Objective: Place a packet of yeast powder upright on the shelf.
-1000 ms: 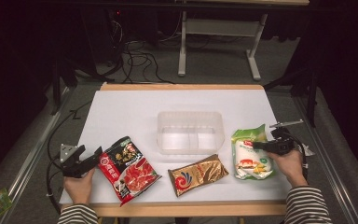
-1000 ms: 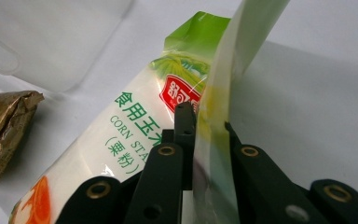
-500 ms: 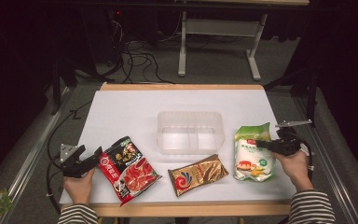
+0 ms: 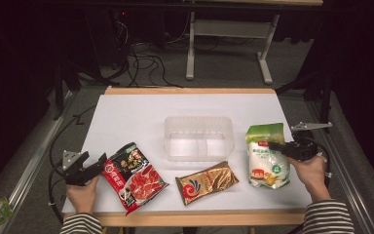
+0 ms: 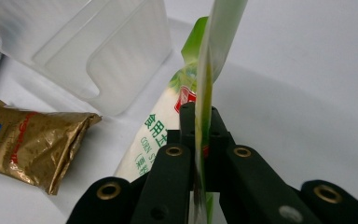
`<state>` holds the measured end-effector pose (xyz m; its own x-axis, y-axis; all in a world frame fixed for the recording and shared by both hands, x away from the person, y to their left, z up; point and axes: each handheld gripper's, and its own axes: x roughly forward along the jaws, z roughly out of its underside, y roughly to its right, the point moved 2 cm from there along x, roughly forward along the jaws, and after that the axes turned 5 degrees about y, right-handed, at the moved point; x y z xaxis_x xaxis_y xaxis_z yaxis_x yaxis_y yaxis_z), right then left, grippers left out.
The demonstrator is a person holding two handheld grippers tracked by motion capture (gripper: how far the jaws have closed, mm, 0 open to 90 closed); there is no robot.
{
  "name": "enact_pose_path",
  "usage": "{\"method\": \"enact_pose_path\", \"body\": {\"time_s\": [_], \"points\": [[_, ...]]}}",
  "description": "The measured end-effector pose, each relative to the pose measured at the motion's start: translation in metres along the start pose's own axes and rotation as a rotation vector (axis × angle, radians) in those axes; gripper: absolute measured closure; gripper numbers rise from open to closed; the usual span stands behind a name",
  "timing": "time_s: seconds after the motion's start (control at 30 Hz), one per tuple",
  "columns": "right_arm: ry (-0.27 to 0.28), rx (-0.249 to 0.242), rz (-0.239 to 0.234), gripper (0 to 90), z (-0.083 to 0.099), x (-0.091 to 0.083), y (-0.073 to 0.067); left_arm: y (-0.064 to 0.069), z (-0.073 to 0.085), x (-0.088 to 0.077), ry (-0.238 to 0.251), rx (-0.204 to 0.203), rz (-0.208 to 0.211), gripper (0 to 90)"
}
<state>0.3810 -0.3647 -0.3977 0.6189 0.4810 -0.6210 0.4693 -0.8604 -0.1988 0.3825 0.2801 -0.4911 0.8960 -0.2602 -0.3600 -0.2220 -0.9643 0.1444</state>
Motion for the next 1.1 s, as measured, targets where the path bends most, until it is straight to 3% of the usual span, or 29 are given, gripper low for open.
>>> {"method": "enact_pose_path", "body": {"time_s": [0.4, 1.1], "points": [[0.023, -0.064, 0.009, 90.0, -0.013, -0.016, -0.018, 0.0, 0.0, 0.0, 0.0, 0.001, 0.001, 27.3], [0.047, -0.098, 0.014, 90.0, -0.021, -0.031, -0.034, 0.0, 0.0, 0.001, -0.002, 0.0, 0.004, 27.3]]}}
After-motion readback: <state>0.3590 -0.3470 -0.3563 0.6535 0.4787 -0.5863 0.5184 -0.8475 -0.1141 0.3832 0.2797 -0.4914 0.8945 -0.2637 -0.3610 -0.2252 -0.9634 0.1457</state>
